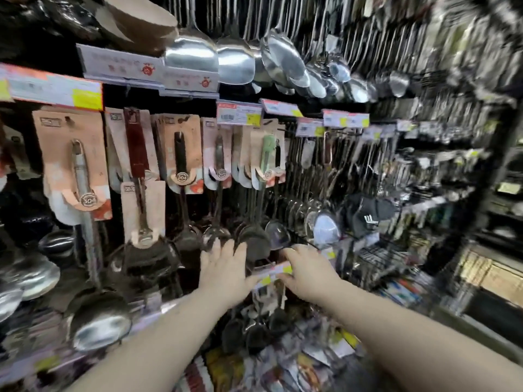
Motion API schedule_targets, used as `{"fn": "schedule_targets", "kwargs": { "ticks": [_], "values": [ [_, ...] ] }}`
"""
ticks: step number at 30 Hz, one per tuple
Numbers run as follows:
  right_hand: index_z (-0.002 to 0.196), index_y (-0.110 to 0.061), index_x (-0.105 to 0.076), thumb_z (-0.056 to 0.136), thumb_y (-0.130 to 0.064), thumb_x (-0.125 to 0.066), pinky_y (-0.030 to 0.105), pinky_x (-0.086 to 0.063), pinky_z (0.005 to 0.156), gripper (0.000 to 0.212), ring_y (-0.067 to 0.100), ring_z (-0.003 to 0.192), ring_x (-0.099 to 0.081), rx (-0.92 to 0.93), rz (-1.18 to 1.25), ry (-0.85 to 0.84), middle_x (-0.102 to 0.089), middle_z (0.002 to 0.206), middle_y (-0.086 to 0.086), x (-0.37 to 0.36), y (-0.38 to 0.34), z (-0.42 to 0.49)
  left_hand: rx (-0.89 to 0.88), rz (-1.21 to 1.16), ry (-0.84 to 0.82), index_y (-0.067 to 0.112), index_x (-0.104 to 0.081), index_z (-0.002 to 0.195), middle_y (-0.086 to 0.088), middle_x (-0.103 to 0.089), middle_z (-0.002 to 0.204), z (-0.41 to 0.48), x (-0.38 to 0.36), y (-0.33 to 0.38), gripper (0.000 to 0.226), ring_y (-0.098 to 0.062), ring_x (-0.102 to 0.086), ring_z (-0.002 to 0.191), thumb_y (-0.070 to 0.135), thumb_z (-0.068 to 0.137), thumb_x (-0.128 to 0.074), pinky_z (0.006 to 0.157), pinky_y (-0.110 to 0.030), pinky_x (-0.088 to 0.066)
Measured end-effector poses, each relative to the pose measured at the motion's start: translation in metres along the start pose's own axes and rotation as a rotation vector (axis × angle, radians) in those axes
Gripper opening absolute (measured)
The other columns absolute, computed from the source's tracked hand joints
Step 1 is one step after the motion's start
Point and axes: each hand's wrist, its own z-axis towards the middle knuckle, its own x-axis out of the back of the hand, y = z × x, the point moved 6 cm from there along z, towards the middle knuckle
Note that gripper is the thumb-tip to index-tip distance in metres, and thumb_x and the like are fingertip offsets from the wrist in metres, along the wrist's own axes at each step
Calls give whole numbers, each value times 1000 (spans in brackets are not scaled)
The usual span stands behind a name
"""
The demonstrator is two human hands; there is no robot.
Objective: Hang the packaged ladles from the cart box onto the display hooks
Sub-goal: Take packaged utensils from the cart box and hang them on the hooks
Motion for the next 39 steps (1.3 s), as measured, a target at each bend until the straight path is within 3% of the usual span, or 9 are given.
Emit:
{"fn": "schedule_targets", "kwargs": {
  "ticks": [8,15,19,21,25,31,39],
  "values": [
    [134,-18,-37,89,-47,-46,44,-34,103,54,27,129,-38,-197,-6,-86,-44,134,6,-20,157,-73,-119,75,-115,20,-15,145,-4,-16,155,4,-55,128,82,-31,-4,145,63,82,-45,114,-55,-11],
    [128,-20,-43,87,-43,-46,45,-34,103,47,28,128,-41,-444,9,-228,-47,134,9,-38,344,-181,-255,81,-247,20,-16,145,-5,-20,154,5,-139,314,82,-32,-10,143,64,82,-44,112,-58,-15],
    [128,-20,-42,83,-50,-49,45,-37,101,55,31,126,-44,-561,8,-292,-47,134,8,-45,428,-239,-363,78,-294,21,-20,143,-3,-25,152,-7,-178,414,81,-30,-15,142,65,80,-46,112,-55,-17],
    [129,-22,-42,80,-57,-50,44,-40,100,60,30,123,-46,-623,53,-301,-49,132,7,-48,459,-263,-416,80,-324,21,-20,143,-4,-25,152,-12,-192,453,81,-30,-14,143,63,80,-47,112,-55,-16],
    [127,-22,-43,83,-43,-49,43,-41,101,49,29,122,-47,-736,129,-287,-49,133,8,-61,507,-302,-518,112,-364,20,-22,142,-6,-27,151,-14,-216,515,79,-31,-15,142,64,80,-46,112,-57,-18],
    [124,-22,-47,84,-46,-50,41,-40,103,46,29,123,-47,-869,195,-315,-53,130,8,-84,563,-342,-635,154,-427,19,-25,141,-6,-30,149,-7,-267,586,81,-31,-19,140,66,79,-47,111,-55,-18],
    [128,-21,-46,88,-43,-48,39,-39,103,46,25,125,-46,-1006,190,-357,-50,136,5,-117,660,-325,-721,103,-606,20,-24,142,-6,-29,151,44,-365,663,78,-30,-17,142,63,81,-47,115,-56,-11]
  ]
}}
